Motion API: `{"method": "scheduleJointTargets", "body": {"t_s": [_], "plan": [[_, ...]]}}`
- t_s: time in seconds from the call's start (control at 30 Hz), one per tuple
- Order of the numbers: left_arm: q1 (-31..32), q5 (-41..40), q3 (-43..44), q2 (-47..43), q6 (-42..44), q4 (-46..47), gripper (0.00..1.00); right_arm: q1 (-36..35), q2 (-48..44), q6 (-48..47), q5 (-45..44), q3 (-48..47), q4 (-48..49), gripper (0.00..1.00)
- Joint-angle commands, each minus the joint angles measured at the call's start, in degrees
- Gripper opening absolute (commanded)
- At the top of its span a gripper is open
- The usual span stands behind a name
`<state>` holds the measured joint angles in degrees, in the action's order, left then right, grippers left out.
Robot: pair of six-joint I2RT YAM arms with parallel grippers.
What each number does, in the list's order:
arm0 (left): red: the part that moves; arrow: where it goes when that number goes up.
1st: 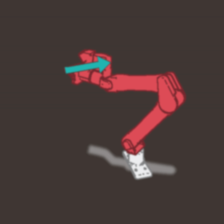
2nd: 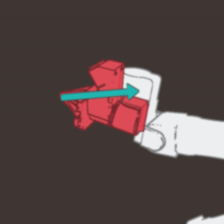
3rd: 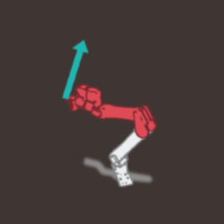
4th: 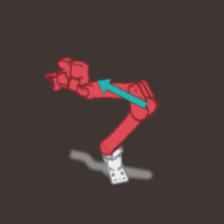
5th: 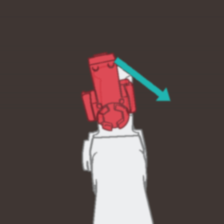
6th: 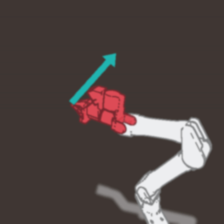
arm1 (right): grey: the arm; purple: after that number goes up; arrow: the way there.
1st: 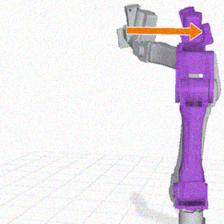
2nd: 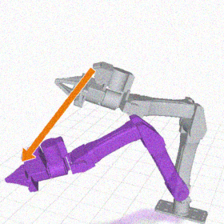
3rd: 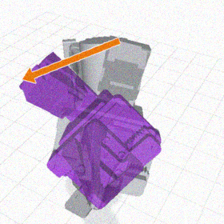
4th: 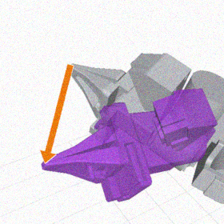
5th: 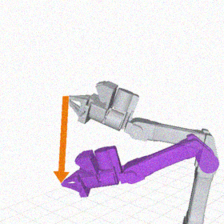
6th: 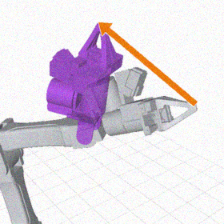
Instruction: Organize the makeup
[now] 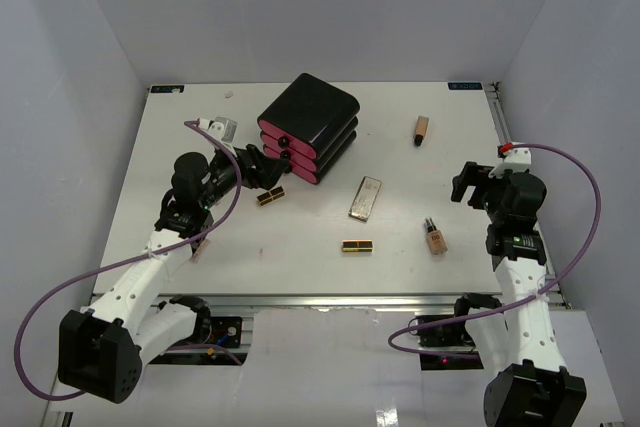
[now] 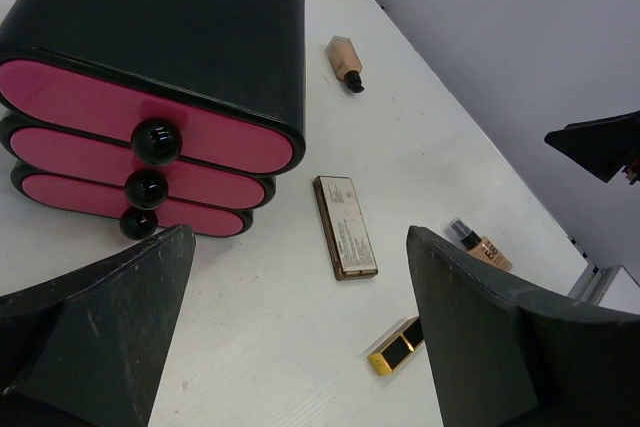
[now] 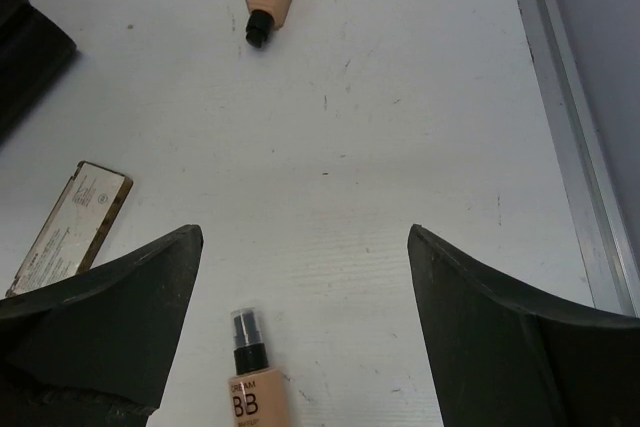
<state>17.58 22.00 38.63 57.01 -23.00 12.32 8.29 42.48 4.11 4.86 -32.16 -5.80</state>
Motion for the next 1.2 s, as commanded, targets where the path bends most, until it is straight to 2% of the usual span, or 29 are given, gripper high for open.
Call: {"method": "scheduleJointTargets", "body": {"t_s": [0.0, 0.07, 0.2, 0.4, 0.5, 0.57, 0.73, 0.9, 1.17], "plan": [[0.0, 1.7, 2.2, 0.0, -0.1, 1.1, 0.98, 0.2, -1.6, -9.5, 11.0, 0.1, 3.2, 0.9], [0.0, 1.8, 2.2, 0.4, -0.1, 1.0, 0.98, 0.2, -1.9, -14.8, 17.5, 0.8, 2.9, 0.9], [0.0, 3.2, 2.6, 1.4, -0.2, 0.8, 0.98, 0.1, -0.6, -28.0, 30.6, -2.2, -5.8, 0.9], [-0.1, 4.3, 5.0, 6.6, -5.3, -1.3, 0.95, 0.2, 1.8, -33.7, 44.1, -4.1, -10.7, 0.9], [-1.6, 9.2, 8.7, 11.8, -9.1, -2.2, 0.89, 0.2, 0.3, -33.9, 42.9, -3.3, -10.5, 0.9], [-3.3, 11.8, 10.7, 13.8, -13.5, -1.6, 0.89, 0.2, -1.1, -33.9, 42.6, -2.6, -10.1, 0.9], [-6.0, 12.8, 15.6, 20.7, -19.5, -3.5, 0.89, 0.5, -3.3, -33.7, 42.5, -2.2, -10.3, 0.9], [-7.5, 11.0, 17.6, 24.4, -20.1, -6.8, 0.87, 0.6, -4.3, -34.5, 41.8, -2.0, -10.2, 0.92], [-7.7, 11.4, 19.5, 28.8, -20.0, -6.3, 0.83, 0.6, -5.4, -35.0, 42.4, -1.9, -10.3, 0.95]]}}
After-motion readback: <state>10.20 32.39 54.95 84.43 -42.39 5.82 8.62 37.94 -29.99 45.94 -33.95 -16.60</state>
